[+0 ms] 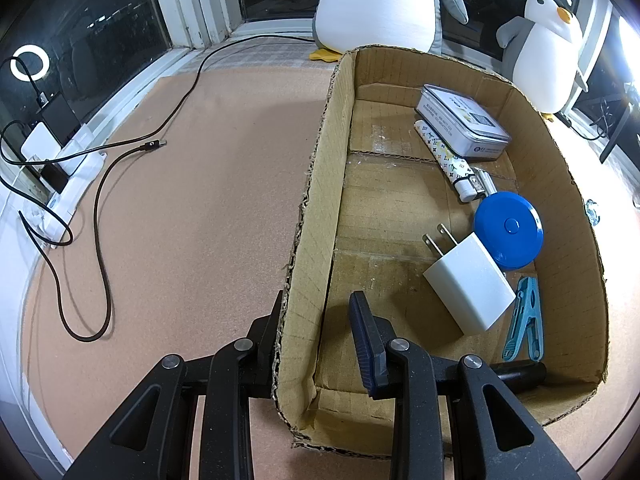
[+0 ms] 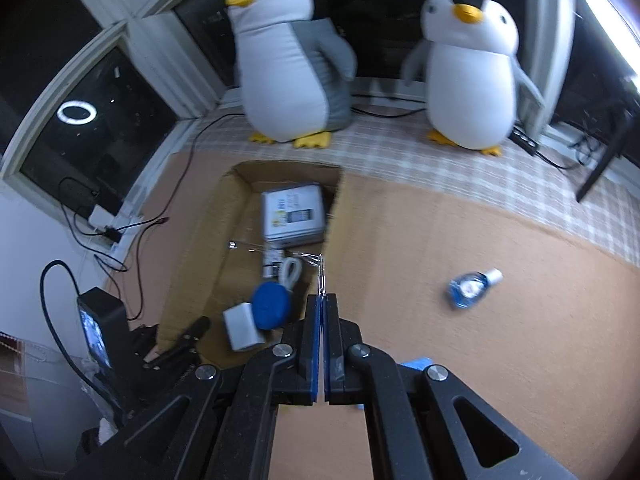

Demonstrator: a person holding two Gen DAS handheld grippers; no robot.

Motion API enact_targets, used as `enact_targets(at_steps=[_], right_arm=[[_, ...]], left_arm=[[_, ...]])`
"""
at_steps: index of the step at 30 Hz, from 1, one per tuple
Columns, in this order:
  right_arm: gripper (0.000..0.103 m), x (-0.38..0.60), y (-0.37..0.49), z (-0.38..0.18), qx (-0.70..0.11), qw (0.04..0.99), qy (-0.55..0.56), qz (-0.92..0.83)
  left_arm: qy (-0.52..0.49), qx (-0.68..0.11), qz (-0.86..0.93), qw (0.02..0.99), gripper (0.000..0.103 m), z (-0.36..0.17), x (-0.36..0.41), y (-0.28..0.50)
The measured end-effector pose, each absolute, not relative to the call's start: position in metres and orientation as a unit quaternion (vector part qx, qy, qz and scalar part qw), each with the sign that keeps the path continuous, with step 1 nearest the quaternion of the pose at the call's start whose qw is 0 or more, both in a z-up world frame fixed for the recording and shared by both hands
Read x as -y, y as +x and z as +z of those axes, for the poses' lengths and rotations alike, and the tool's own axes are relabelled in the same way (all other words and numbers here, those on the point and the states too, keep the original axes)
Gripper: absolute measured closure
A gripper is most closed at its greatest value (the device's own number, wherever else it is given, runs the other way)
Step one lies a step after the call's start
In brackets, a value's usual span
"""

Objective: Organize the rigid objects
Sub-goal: 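Carry the keys into the box and open the right gripper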

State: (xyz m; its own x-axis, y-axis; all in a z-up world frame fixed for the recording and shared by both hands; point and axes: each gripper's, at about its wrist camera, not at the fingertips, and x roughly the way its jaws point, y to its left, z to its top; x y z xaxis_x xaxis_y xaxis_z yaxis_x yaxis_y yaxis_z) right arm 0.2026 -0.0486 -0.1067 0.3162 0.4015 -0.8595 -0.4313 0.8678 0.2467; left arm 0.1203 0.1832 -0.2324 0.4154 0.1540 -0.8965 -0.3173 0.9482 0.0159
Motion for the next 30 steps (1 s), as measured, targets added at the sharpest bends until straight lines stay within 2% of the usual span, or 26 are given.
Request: enact_targets(at_steps=[17, 30], right_arm=[[0.102, -0.056, 0.218, -0.136, -0.531, 0.782, -0.044, 0.323], [0.102, -0.077, 0.233, -0.162, -0.548, 0.769, -0.042, 0.327]], left_arm=[[-0.085, -0.52, 0.14, 0.838, 0.072, -0.233, -0.184, 0.119], [-0.085, -0.521, 0.141, 0.838, 0.072, -0.233, -0.185, 0.119]])
